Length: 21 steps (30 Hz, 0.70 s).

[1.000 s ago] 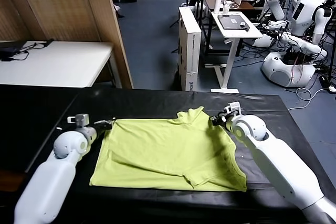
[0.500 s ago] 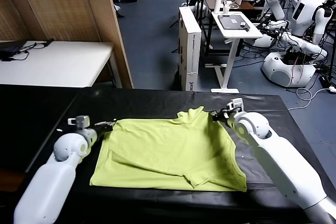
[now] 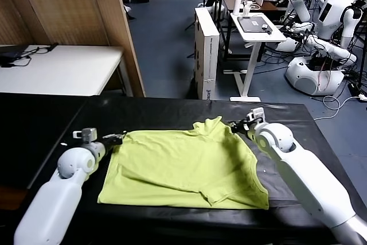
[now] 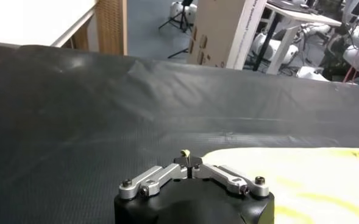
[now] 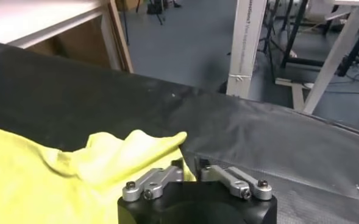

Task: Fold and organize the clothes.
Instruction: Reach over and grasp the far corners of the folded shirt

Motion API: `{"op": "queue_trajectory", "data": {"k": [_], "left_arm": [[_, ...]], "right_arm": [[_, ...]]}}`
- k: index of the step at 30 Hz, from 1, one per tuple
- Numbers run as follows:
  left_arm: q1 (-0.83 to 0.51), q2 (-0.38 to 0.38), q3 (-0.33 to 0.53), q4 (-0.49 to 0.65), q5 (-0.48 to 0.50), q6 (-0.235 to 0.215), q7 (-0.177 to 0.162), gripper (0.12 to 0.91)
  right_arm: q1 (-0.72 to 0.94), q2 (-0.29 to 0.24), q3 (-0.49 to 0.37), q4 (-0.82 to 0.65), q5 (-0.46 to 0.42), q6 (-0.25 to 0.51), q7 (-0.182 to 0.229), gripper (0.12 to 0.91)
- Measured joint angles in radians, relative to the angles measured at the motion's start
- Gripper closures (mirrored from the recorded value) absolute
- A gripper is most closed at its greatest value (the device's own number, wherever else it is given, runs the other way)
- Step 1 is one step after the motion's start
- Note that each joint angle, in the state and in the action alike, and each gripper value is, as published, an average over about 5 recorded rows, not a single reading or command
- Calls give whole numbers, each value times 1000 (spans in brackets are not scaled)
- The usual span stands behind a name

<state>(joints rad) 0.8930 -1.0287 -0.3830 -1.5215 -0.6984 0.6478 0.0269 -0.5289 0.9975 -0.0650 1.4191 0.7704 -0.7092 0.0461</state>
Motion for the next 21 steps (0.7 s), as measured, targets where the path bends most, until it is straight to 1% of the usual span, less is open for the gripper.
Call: {"op": "queue_trajectory", "data": {"k": [1,2,4,5,7,10,11,12,14,15,17,21], "left_arm": [[0,0,0,0,0,0,0,882],[0,0,0,0,0,0,0,882],[0,0,0,0,0,0,0,882],[0,0,0,0,1,0,0,882],[0,0,0,0,1,0,1,882],[1,1,0,0,1,1,1,882],[2,1,0,1,1,1,2,882],[2,1,0,0,2,1,2,882],[4,2,-1,0,2,1,3,882],[5,2,-1,-1,3,1,3,882],[7,4,-3,-4,2,1,4,882],[13,7,-11,-15,0,2,3,882]], "right_arm": [[-1,0,-1,-3,-1,0,-1,182],[-2,0,-1,-5,-2,-1,-1,222],[-5,0,-2,-8,-4,-1,-3,314],[-7,0,-2,-9,-4,-1,-4,375],[-10,0,-1,-9,-6,0,-8,461],[-13,2,-1,-7,-9,0,-13,631],[-14,2,-1,-6,-10,1,-14,707],[-14,2,0,-5,-11,2,-16,763],[-15,2,2,-2,-12,7,-18,850],[-15,1,4,1,-13,11,-20,874],[-18,0,10,9,-14,22,-21,886],[-26,-4,26,31,-11,47,-23,886]]}}
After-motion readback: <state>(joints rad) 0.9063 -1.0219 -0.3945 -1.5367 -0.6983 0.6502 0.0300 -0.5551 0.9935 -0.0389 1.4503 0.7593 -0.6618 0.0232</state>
